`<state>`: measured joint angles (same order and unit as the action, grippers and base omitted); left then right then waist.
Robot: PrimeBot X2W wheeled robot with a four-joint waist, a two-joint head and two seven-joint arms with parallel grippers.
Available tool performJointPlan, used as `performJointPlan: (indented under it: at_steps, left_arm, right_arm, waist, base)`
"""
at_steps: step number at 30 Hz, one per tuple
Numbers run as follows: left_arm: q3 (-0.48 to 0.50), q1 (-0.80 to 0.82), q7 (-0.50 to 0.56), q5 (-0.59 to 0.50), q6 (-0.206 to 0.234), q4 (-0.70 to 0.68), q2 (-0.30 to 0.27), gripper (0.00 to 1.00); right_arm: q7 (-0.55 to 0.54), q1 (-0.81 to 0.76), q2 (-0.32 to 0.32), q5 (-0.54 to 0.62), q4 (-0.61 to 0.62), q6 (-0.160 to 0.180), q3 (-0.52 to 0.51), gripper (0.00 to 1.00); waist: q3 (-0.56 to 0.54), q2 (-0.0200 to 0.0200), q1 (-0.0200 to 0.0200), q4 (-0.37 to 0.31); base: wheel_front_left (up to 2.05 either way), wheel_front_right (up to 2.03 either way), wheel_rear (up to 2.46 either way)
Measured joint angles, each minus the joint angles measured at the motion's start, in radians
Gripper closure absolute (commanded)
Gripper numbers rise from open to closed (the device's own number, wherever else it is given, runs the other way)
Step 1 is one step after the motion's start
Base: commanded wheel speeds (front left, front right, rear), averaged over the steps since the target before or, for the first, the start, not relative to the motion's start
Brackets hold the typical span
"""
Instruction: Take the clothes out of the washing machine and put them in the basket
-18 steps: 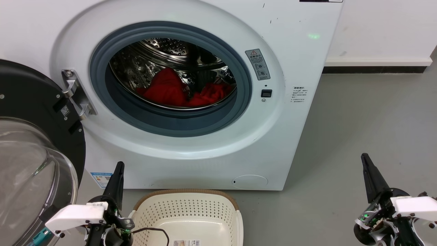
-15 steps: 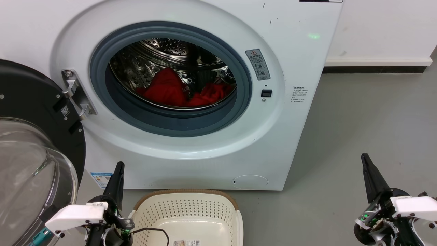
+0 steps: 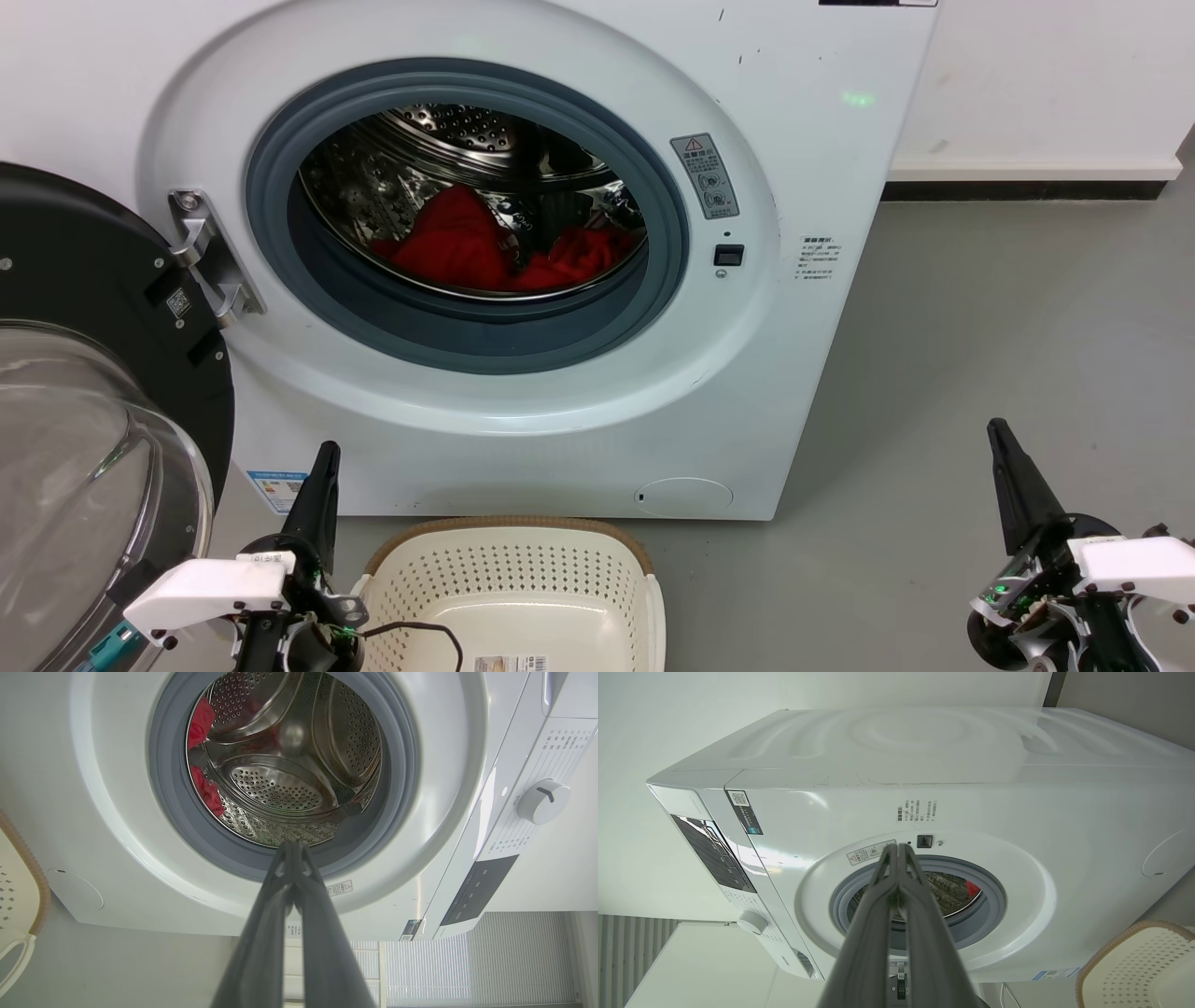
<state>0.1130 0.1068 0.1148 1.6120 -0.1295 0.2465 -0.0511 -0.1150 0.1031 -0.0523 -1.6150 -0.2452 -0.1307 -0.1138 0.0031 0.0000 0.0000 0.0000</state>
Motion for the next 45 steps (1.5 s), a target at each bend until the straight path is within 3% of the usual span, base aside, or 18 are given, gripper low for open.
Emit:
performJointPlan:
  at_steps: [17, 18, 29, 45]
  left_arm:
    - [0.0, 0.0, 0.0, 0.0, 0.0, 0.0, 0.0, 1.0]
    - [0.0, 0.0, 0.0, 0.0, 0.0, 0.0, 0.0, 0.0]
    - [-0.007, -0.051, -0.03, -0.018, 0.002, 0.036, 0.005, 0.0]
    - [0.044, -0.06, -0.102, -0.146, 0.002, 0.025, 0.005, 0.0]
  right_arm:
    - [0.0, 0.0, 0.0, 0.0, 0.0, 0.0, 0.0, 1.0]
    - [0.0, 0.0, 0.0, 0.0, 0.0, 0.0, 0.0, 0.0]
    - [0.028, -0.052, 0.006, 0.01, -0.042, 0.0, 0.012, 0.0]
    - [0.1, -0.052, 0.006, 0.196, -0.043, 0.0, -0.011, 0.0]
  waist:
    - [0.0, 0.0, 0.0, 0.0]
    - [0.0, 0.0, 0.0, 0.0]
    - [0.001, 0.0, 0.0, -0.001]
    - [0.002, 0.0, 0.0, -0.002]
  base:
    - [0.0, 0.0, 0.0]
    - [0.0, 0.0, 0.0]
    - [0.0, 0.0, 0.0]
    - [0.0, 0.0, 0.0]
